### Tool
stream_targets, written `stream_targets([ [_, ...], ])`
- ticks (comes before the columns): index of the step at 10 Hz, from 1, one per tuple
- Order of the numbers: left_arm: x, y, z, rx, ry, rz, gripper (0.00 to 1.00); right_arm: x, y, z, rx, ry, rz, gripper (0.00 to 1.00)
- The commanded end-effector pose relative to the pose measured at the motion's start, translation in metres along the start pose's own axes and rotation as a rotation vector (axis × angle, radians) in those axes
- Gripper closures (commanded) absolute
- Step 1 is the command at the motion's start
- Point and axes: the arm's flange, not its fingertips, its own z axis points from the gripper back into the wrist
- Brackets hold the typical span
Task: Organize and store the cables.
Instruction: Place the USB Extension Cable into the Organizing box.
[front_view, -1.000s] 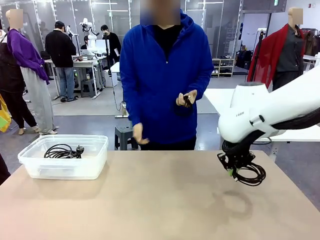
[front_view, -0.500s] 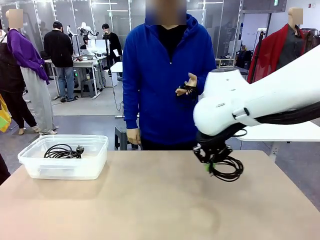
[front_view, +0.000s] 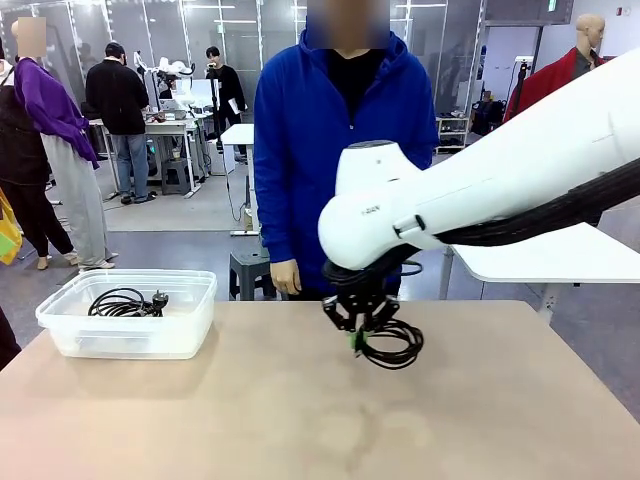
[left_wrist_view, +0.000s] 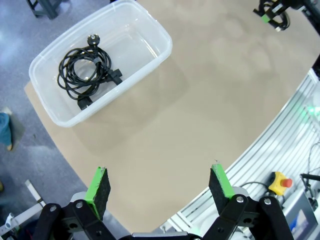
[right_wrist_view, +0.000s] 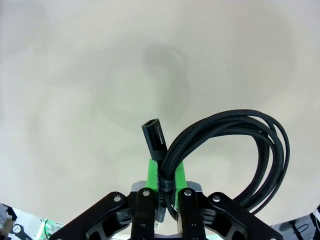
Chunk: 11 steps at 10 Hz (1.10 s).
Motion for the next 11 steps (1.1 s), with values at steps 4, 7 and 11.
stream_targets([
  [4, 0.0, 0.0, 0.001, 0.005, 0.002, 0.003, 0.0, -0.003, 0.106, -0.041, 0.037, -0.004, 0.018, 0.93],
  [7, 0.0, 0.0, 0.001, 0.005, 0.002, 0.003, 0.0, -0.007, 0.13, -0.067, 0.086, -0.014, 0.029, 0.93],
  [11, 0.0, 0.0, 0.001, 0.005, 0.002, 0.003, 0.0, -0.005, 0.131, -0.087, 0.077, 0.01, 0.027, 0.93],
])
